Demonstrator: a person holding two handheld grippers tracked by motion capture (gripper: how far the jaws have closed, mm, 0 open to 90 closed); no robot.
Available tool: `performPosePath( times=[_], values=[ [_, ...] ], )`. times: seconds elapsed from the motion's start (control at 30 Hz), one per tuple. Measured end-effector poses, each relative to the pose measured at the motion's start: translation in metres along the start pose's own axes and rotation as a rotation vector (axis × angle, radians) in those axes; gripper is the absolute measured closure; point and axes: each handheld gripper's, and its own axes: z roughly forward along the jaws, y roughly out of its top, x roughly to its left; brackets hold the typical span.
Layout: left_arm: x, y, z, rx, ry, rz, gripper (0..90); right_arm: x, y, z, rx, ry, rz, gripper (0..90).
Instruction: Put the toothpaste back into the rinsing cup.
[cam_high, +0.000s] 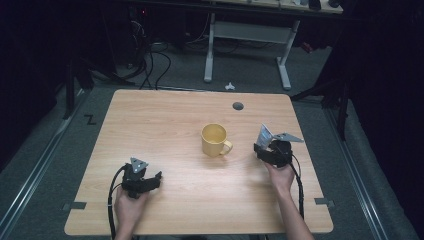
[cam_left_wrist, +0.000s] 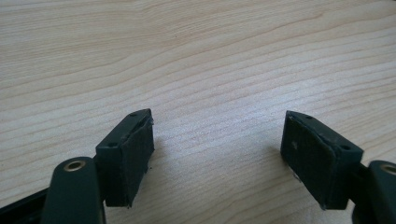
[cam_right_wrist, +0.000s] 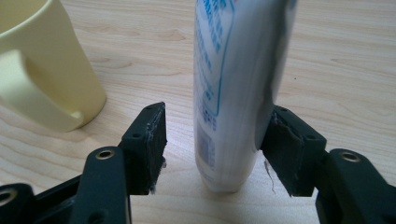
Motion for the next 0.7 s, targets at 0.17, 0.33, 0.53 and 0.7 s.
performPosePath(
  times=[0.17,0.33,0.53,0.7],
  values=[
    [0.0,0.0,0.0,0.0,0.0,0.0,26.0,-0.003,0.001,0.005,-0.014,-0.004,0.019,45.1],
    [0.0,0.0,0.0,0.0,0.0,0.0,25.9,-0.003,0.001,0.007,-0.009,-0.012,0.016,48.5],
    [0.0,0.0,0.0,0.001,0.001,0.002,26.0,-0.004,0.0,0.009,-0.004,-0.017,0.016,51.9],
    [0.0,0.0,0.0,0.001,0.001,0.003,26.1,-0.002,-0.001,0.011,0.006,-0.041,-0.017,55.4]
  ],
)
